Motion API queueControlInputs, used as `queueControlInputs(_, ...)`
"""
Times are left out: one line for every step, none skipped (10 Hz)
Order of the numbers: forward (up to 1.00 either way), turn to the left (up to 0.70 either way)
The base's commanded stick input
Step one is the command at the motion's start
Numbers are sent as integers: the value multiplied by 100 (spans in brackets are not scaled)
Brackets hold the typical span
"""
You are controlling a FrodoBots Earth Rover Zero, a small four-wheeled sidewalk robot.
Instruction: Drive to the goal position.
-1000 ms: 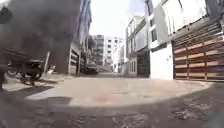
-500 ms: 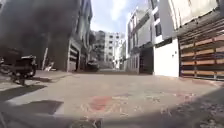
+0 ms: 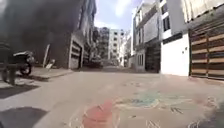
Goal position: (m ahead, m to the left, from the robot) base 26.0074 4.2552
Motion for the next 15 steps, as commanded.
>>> queueControlInputs(100,6)
queueControlInputs(100,6)
queueControlInputs(100,6)
queueControlInputs(100,6)
queueControlInputs(100,6)
queueControlInputs(100,6)
queueControlInputs(100,6)
queueControlInputs(100,6)
queueControlInputs(100,6)
queueControlInputs(100,6)
queueControlInputs(100,6)
queueControlInputs(100,6)
queueControlInputs(100,6)
queueControlInputs(100,6)
queueControlInputs(100,6)
